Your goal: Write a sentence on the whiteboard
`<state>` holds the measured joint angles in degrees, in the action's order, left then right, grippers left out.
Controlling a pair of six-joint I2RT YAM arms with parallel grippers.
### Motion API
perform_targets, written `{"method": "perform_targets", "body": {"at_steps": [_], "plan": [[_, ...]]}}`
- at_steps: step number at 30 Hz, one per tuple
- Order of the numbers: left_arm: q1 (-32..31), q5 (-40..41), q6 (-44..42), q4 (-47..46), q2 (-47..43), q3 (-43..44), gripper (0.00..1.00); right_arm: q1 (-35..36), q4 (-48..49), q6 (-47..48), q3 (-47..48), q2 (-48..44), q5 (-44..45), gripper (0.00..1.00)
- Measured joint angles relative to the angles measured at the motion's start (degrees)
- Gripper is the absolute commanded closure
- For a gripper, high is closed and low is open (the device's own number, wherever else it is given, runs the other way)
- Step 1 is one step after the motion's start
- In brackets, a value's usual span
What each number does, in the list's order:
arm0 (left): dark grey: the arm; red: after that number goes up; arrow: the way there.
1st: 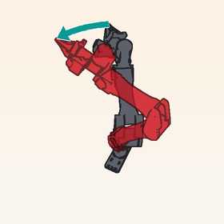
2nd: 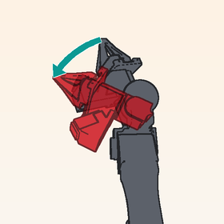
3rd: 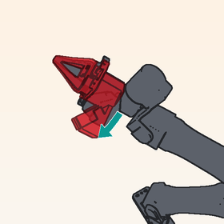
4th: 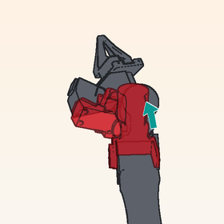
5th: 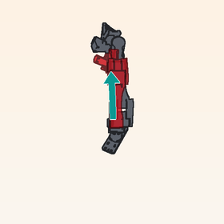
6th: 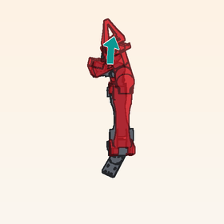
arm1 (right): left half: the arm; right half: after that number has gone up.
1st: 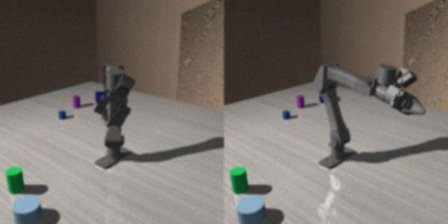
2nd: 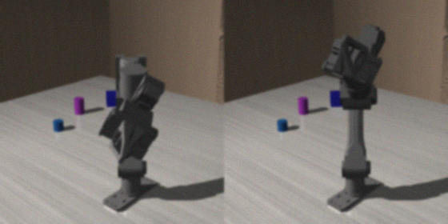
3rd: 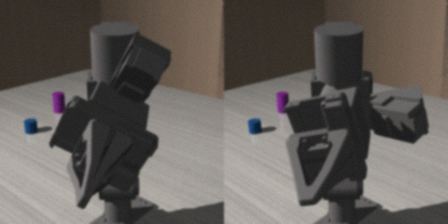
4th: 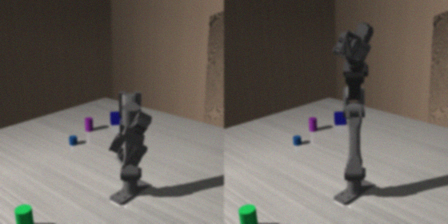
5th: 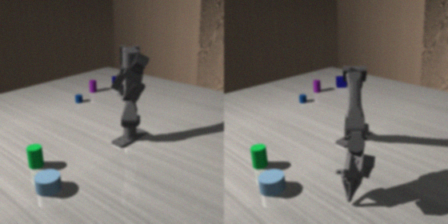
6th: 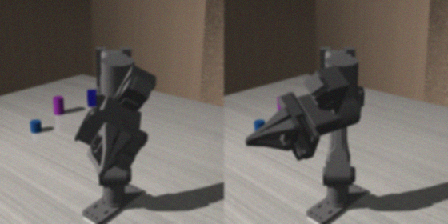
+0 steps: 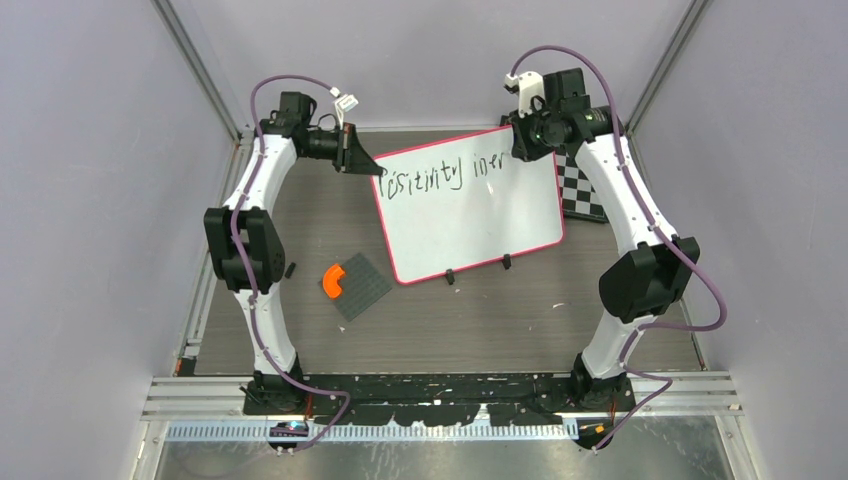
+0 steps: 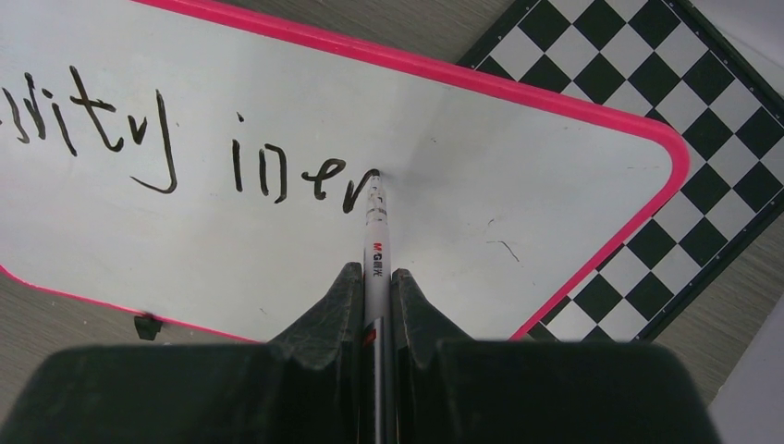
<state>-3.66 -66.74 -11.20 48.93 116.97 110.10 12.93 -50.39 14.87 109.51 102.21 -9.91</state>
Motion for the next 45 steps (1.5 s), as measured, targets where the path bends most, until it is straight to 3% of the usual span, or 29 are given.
{"method": "perform_targets", "body": {"at_steps": [14,45], "plan": [[-0.2,0.0,-0.1,-0.3,-0.8,-0.6,1.00,0.0,-0.4,0.0,-4.3,-2.6,-0.7,1.00],[-0.6,0.5,-0.1,-0.4,-1.1,-0.8,1.00,-0.8,-0.6,0.0,-1.2,-0.4,0.2,1.00]]}}
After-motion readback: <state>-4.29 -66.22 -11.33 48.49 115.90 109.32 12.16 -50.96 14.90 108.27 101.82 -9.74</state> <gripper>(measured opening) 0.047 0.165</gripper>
